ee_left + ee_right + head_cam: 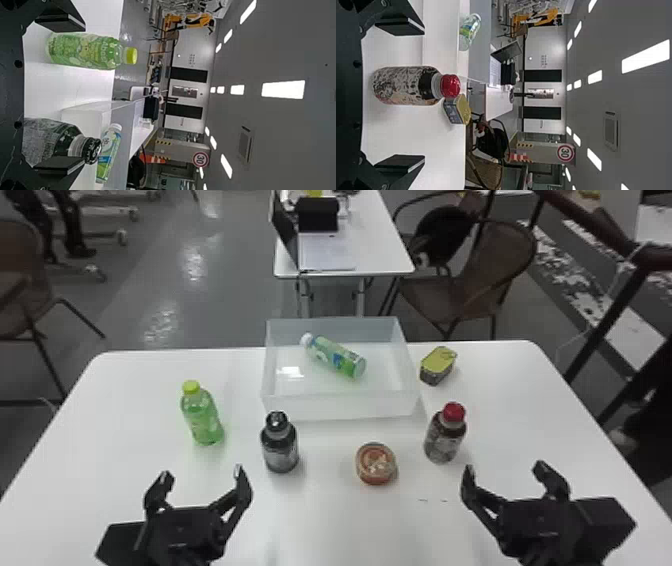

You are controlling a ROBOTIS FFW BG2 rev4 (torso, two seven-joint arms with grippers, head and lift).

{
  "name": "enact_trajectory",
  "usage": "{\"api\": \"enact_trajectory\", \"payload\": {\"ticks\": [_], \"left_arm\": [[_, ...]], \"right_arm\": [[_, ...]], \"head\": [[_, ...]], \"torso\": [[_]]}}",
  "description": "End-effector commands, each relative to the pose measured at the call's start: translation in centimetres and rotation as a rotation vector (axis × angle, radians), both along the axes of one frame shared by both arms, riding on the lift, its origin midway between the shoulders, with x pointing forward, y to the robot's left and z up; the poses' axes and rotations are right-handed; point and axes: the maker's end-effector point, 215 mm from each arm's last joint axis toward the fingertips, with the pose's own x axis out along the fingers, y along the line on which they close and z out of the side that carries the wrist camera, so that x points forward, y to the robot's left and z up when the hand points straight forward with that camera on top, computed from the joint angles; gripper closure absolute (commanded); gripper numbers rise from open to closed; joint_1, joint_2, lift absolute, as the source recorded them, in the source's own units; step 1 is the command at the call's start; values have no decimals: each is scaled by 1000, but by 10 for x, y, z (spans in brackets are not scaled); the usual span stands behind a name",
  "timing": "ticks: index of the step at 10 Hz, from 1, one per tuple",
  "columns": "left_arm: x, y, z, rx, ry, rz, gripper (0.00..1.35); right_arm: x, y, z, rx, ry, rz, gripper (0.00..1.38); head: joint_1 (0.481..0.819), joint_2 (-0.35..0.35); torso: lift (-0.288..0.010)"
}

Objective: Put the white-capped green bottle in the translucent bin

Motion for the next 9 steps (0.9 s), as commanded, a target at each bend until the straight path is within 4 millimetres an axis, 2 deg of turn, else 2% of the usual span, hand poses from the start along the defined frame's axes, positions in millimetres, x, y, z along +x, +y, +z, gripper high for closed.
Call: {"api": "enact_trajectory", "payload": {"ticks": [1,3,9], "left_arm": [[0,1,0,2,1,1,127],[-1,1,0,3,1,1,127],[1,0,-1,0,3,0,127]], "right_arm": [[-3,-2,7,-41,-11,-25,156],[-4,-7,10,-81,-9,-56,156],[-3,-8,5,-55,-4,-44,157]], "head": [[695,-19],[695,-30],[695,-32]], "torso": [[-78],[-78],[-78]]}}
